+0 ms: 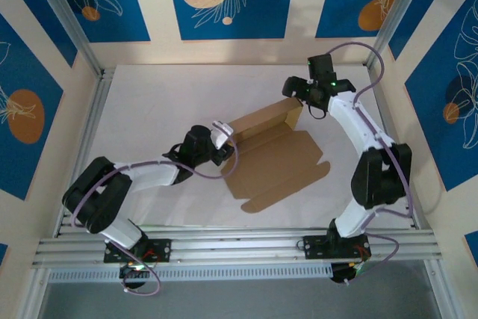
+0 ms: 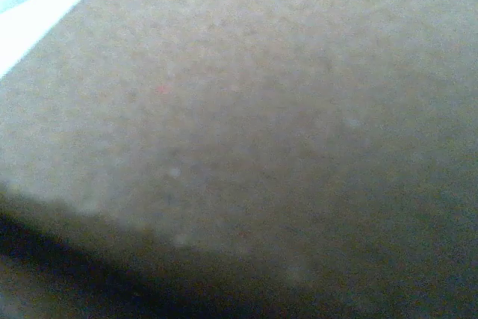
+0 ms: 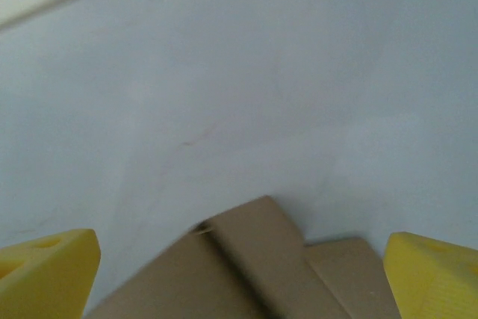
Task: Fold the paper box
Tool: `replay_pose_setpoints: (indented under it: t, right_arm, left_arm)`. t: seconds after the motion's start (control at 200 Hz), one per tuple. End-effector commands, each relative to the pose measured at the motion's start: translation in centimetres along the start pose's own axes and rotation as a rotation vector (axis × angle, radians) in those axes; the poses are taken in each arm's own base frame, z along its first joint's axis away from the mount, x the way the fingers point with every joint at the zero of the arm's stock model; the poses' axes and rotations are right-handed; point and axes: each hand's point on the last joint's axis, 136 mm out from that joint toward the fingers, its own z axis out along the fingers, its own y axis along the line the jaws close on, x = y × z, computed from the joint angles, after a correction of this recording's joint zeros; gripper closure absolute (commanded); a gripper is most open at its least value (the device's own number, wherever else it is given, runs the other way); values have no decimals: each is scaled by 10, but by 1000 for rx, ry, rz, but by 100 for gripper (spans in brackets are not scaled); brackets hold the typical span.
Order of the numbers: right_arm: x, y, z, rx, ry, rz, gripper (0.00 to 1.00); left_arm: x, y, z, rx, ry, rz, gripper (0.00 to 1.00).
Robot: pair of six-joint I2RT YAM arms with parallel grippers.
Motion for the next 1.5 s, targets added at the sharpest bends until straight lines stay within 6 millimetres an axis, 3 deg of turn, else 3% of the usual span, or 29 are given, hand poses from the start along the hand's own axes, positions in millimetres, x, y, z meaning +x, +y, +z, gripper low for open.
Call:
replay_pose_setpoints:
  t: [0.0, 0.15, 0.295, 0.54, 0.68, 0.875, 1.025, 1.145, 1.341, 1.496]
  right_arm:
    - [17, 15, 4, -260, 141, 67, 3]
    - [38, 35, 18, -436, 230, 97, 10]
    - [59, 50, 14, -514, 280, 129, 14]
    - [100, 59, 3, -516, 330, 157, 22]
    - [112, 66, 2, -508, 355, 156, 27]
    - [121, 84, -8, -505, 365, 134, 31]
    - [124, 96, -19, -512, 355, 106, 31]
    - [119, 90, -23, -450, 329, 67, 23]
    - [77, 73, -60, -158, 96, -165, 9]
    - [54, 99, -86, -138, 18, -336, 5]
  left_arm:
    - [-22, 2, 5, 65, -70, 15, 66]
    - [-21, 12, 11, 114, -68, 5, 66]
    - [-17, 33, 19, 111, -51, -25, 64]
    - [-13, 56, 29, 53, -45, -32, 61]
    - [-12, 70, 30, -22, -58, -44, 59]
    - [-14, 82, 28, -93, -82, -70, 74]
    - [-11, 86, 26, -127, -90, -99, 74]
    - [-9, 81, 27, -97, -86, -81, 75]
    - [-16, 66, 28, -5, -82, -7, 77]
    - [-25, 61, 32, 40, -77, 62, 83]
